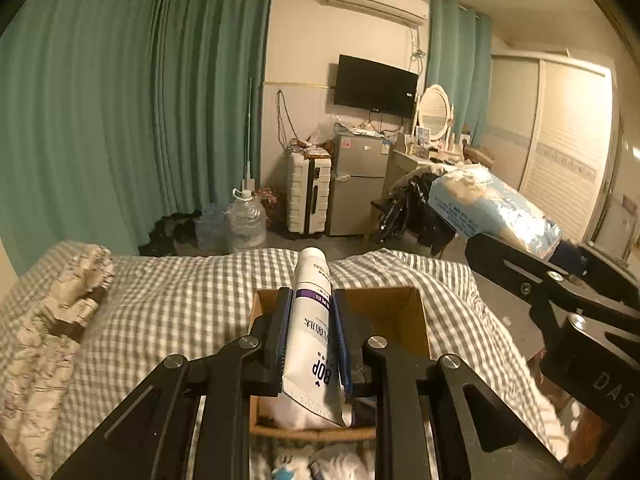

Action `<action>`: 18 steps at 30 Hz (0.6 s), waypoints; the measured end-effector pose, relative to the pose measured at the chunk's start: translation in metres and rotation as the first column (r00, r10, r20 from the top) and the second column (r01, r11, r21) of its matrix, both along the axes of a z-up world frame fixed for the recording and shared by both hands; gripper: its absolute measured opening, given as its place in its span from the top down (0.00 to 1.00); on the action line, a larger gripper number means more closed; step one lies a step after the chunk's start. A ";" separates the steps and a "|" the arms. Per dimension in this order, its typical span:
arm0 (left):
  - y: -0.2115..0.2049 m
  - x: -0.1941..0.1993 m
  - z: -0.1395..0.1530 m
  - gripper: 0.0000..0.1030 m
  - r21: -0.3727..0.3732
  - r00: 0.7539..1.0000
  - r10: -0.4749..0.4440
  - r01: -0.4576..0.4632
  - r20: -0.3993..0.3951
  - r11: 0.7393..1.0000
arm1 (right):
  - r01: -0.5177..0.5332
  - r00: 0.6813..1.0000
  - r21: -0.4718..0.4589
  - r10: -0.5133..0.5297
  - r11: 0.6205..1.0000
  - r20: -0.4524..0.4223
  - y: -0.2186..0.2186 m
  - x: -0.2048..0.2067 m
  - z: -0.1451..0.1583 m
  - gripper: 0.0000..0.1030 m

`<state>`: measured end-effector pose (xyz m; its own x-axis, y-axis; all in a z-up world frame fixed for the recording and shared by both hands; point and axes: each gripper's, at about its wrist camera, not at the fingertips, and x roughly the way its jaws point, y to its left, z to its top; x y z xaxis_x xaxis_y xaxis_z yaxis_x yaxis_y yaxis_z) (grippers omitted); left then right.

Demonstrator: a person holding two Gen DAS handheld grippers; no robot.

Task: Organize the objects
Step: 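Carry the tube and tissue pack over the box and release them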

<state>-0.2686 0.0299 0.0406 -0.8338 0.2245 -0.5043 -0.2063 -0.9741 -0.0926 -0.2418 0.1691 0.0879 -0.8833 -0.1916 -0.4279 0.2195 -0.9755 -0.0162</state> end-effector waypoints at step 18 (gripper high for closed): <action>-0.002 -0.072 -0.127 0.81 -0.026 0.981 0.004 0.001 0.196 1.000 | 0.034 0.975 0.024 -0.038 0.999 0.221 -0.011 -0.095 -0.129 0.51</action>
<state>-0.3402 0.0282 -0.0860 -0.7183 0.2080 -0.6639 -0.1853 -0.9770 -0.1057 -0.3365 0.1585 -0.0409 -0.7725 -0.1509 -0.6168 0.1844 -0.9828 0.0096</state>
